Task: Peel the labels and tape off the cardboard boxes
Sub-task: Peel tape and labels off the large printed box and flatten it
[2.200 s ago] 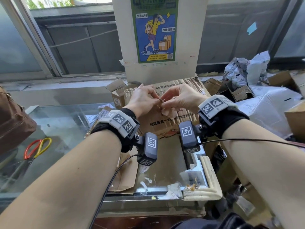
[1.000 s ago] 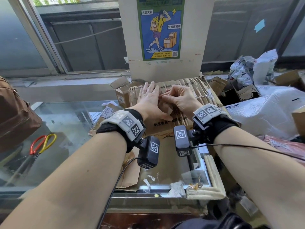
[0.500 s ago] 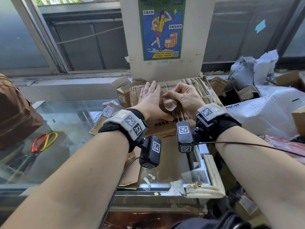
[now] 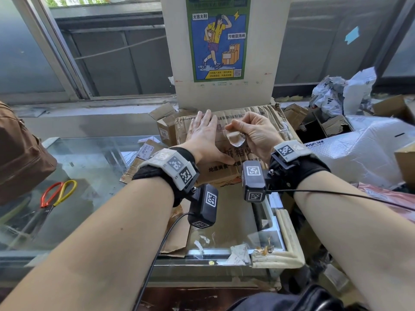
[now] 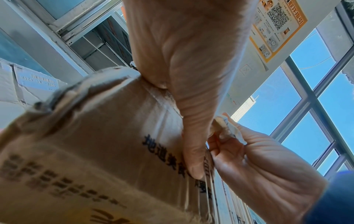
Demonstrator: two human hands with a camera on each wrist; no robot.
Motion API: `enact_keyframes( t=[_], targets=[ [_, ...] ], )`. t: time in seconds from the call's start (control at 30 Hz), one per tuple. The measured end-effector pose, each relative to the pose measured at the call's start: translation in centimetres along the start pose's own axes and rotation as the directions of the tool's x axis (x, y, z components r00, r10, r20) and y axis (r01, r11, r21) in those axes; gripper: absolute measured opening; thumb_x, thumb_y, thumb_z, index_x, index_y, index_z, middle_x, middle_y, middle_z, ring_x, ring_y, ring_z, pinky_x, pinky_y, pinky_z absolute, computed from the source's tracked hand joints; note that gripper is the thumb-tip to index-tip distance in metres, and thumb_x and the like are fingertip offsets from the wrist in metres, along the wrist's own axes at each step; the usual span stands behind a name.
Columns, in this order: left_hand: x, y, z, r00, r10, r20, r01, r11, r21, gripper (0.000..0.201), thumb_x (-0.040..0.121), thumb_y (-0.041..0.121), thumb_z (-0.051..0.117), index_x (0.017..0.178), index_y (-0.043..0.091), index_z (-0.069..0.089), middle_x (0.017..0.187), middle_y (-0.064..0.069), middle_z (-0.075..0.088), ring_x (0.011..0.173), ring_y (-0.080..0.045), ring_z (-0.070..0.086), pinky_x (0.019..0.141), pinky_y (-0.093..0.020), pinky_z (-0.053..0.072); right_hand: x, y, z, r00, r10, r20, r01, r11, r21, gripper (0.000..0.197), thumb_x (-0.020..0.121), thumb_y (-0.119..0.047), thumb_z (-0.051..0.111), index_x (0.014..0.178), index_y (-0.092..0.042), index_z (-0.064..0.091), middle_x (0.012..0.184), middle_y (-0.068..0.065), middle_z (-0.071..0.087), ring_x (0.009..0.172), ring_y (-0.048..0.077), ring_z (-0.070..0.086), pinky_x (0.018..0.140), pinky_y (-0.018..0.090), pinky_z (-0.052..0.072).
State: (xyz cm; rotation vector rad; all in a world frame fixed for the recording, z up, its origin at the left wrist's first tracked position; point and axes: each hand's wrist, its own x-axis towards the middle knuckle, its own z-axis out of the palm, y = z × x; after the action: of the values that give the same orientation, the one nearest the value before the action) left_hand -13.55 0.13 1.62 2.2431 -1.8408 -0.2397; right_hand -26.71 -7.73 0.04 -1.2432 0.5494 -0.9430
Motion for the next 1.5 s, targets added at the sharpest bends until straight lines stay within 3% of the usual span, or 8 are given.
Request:
enact_keyframes(
  t=[0.2, 0.47, 0.63, 0.77, 1.07, 1.3, 1.4, 1.5],
  targets=[
    [0.2, 0.0, 0.1, 1.000, 0.003, 0.000, -0.003, 1.000, 0.015, 0.129, 0.065, 0.057, 0.080, 0.155, 0.012, -0.001, 0.162, -0.005, -0.013, 0.147, -0.022, -0.019, 0.117, -0.035, -0.012, 0.1, 0.1, -0.3, 1.000, 0.027, 0.006, -0.028, 0.997, 0.071, 0.024, 0.089, -0.002, 0.057, 0.068, -0.006, 0.046, 0.069, 0.009, 0.071, 0.069, 0.022, 0.067, 0.076, 0.033, 0.055],
    [0.4, -0.3, 0.3, 0.998, 0.056, 0.011, -0.056, 0.998, -0.005, 0.112, 0.065, 0.057, 0.080, 0.153, 0.039, 0.013, 0.161, -0.007, -0.016, 0.146, -0.026, -0.022, 0.116, -0.041, -0.014, 0.2, 0.4, -0.8, 0.999, 0.048, 0.018, -0.050, 0.987, 0.151, 0.025, 0.089, -0.002, 0.057, 0.068, -0.007, 0.047, 0.073, 0.014, 0.070, 0.073, 0.028, 0.065, 0.072, 0.035, 0.056],
    [0.4, -0.3, 0.4, 0.998, 0.057, 0.004, -0.057, 0.998, 0.012, 0.111, 0.066, 0.057, 0.079, 0.153, 0.038, 0.013, 0.161, -0.008, -0.017, 0.146, -0.026, -0.023, 0.115, -0.039, -0.015, 0.2, 0.4, -1.2, 0.999, 0.039, 0.014, -0.041, 0.953, 0.299, 0.023, 0.081, -0.004, 0.061, 0.067, -0.007, 0.043, 0.069, 0.013, 0.070, 0.067, 0.026, 0.067, 0.065, 0.035, 0.057],
    [0.3, -0.2, 0.4, 0.998, 0.055, 0.007, -0.055, 0.998, 0.014, 0.111, 0.066, 0.057, 0.079, 0.153, 0.039, 0.012, 0.161, -0.007, -0.017, 0.146, -0.025, -0.023, 0.115, -0.038, -0.016, 0.3, 0.5, -1.3, 0.999, 0.032, -0.018, -0.025, 0.941, 0.337, 0.026, 0.089, 0.002, 0.053, 0.067, -0.006, 0.043, 0.066, 0.012, 0.070, 0.066, 0.021, 0.068, 0.068, 0.032, 0.056],
    [0.2, 0.0, 0.5, 0.999, 0.048, 0.008, -0.049, 0.998, 0.036, 0.111, 0.066, 0.058, 0.078, 0.153, 0.039, 0.011, 0.161, -0.006, -0.018, 0.145, -0.025, -0.024, 0.115, -0.039, -0.016, 0.2, 0.6, -1.4, 0.998, 0.035, -0.052, -0.008, 0.895, 0.446, 0.027, 0.090, 0.004, 0.051, 0.065, -0.005, 0.047, 0.064, 0.010, 0.069, 0.065, 0.018, 0.068, 0.064, 0.027, 0.056],
    [0.1, 0.1, 0.5, 0.999, 0.040, 0.007, -0.040, 0.998, 0.045, 0.111, 0.067, 0.058, 0.078, 0.153, 0.038, 0.010, 0.160, -0.007, -0.019, 0.145, -0.025, -0.024, 0.114, -0.038, -0.016, 0.4, 0.7, -1.7, 0.998, 0.040, -0.052, -0.010, 0.876, 0.482, 0.029, 0.072, -0.006, 0.061, 0.045, -0.014, 0.057, 0.063, 0.008, 0.069, 0.068, 0.016, 0.068, 0.068, 0.028, 0.057],
    [0.0, 0.1, 0.6, 0.999, 0.041, 0.009, -0.041, 0.998, 0.047, 0.111, 0.067, 0.058, 0.078, 0.153, 0.037, 0.010, 0.160, -0.007, -0.019, 0.145, -0.025, -0.024, 0.114, -0.038, -0.017, 0.4, 0.7, -2.0, 0.998, 0.042, -0.046, -0.012, 0.855, 0.519, 0.028, 0.072, -0.006, 0.061, 0.045, -0.013, 0.057, 0.062, 0.008, 0.068, 0.067, 0.016, 0.069, 0.061, 0.025, 0.056],
    [0.0, 0.1, 0.6, 0.999, 0.040, 0.006, -0.040, 0.998, 0.050, 0.111, 0.067, 0.058, 0.078, 0.153, 0.038, 0.011, 0.160, -0.006, -0.019, 0.145, -0.024, -0.024, 0.114, -0.038, -0.016, 0.4, 0.7, -1.9, 0.997, 0.046, -0.062, -0.006, 0.850, 0.527, 0.029, 0.078, -0.005, 0.060, 0.050, -0.011, 0.055, 0.062, 0.008, 0.067, 0.069, 0.018, 0.068, 0.062, 0.027, 0.057]
  ],
)
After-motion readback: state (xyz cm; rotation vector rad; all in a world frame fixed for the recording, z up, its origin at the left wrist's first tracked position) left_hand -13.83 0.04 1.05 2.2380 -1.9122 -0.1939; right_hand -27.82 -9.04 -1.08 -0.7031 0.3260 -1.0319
